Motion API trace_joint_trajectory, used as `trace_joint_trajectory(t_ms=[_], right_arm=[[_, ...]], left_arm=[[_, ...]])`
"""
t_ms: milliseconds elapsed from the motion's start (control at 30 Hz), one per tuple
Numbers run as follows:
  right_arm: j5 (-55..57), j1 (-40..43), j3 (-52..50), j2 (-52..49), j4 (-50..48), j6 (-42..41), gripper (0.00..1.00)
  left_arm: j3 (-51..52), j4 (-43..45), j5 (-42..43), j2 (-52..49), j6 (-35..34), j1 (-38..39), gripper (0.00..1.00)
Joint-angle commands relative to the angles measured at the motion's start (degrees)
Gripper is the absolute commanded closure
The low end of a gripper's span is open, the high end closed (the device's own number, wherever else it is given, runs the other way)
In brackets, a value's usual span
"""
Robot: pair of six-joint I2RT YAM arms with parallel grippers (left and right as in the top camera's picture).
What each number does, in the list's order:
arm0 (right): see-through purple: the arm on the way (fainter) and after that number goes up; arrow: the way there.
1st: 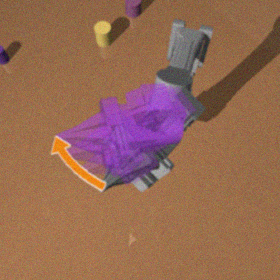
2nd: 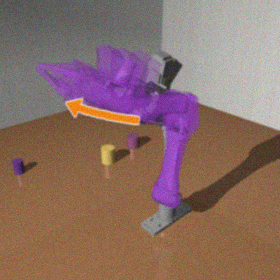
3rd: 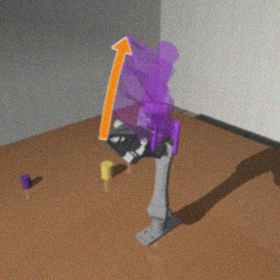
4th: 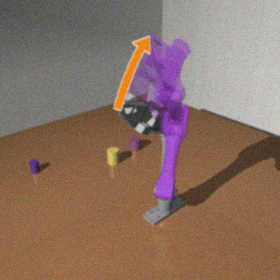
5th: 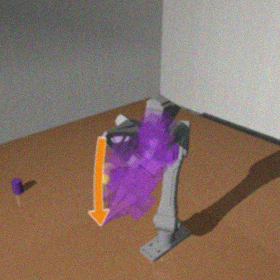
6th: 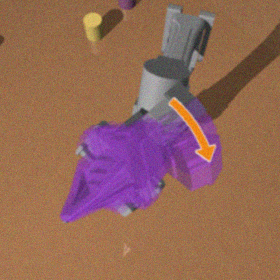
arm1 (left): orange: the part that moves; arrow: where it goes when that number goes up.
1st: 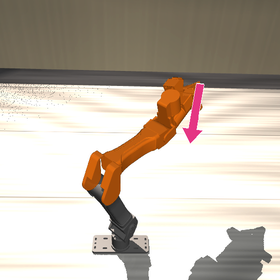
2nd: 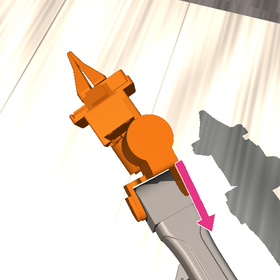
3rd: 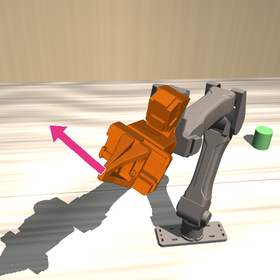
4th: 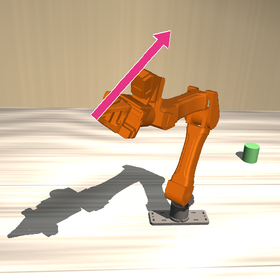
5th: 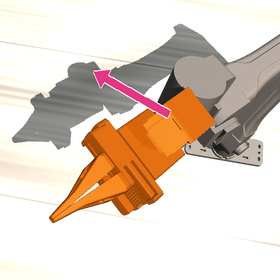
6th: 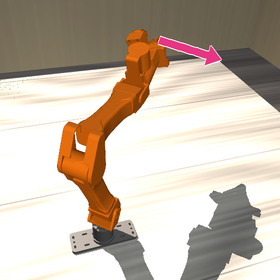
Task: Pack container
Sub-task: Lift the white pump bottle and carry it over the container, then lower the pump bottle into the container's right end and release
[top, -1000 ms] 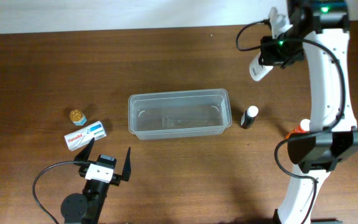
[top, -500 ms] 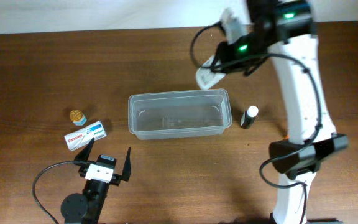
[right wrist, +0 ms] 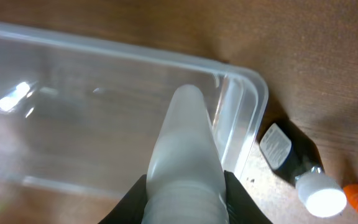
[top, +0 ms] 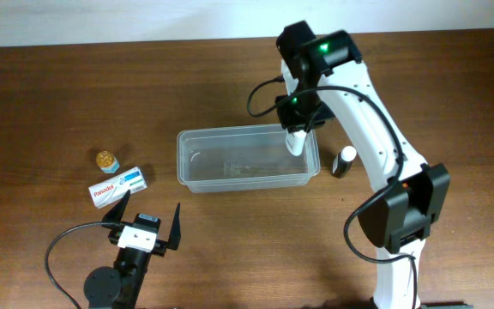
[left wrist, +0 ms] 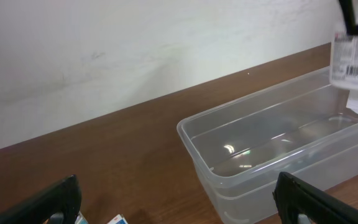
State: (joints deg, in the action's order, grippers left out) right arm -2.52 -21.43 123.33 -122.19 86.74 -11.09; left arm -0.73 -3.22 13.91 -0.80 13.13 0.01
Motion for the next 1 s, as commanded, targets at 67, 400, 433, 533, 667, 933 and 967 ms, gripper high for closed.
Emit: trace_joint_trajectory(t_ms=[67, 400, 433, 533, 667, 933, 967], right_arm=[[3.43, -0.35, -5.95, 1.66, -5.01, -4.48, 0.84], [6.45, -0.37, -9.07, 1.66, -9.66, -7.45, 0.86], [6.45, -0.39, -9.07, 1.64, -9.66, -7.45, 0.86], [6.45, -0.70, -9.40, 1.57, -9.68, -7.50, 0.86], [6.45, -1.33, -10.49, 1.55, -10.14, -7.89, 0.86], [6.45, -1.53, -13.35, 1.55, -12.35, -7.89, 0.86], [6.45, -1.53, -13.62, 1.55, -12.72, -7.89, 0.86]], left_arm=[[0.20, -0.28, -0.17, 0.39, 0.66, -0.17, 0.01], [0.22, -0.31, -0.15, 0.39, 0.66, -0.17, 0.01], [0.22, -0.28, -0.17, 0.39, 0.66, -0.17, 0.01], [0.22, -0.28, -0.17, 0.39, 0.66, -0.17, 0.01], [0.22, -0.28, -0.15, 0.39, 0.66, -0.17, 0.01], [0.22, -0.28, -0.17, 0.39, 0.66, -0.17, 0.01], [0.20, -0.28, -0.17, 0.39, 0.66, -0.17, 0.01]])
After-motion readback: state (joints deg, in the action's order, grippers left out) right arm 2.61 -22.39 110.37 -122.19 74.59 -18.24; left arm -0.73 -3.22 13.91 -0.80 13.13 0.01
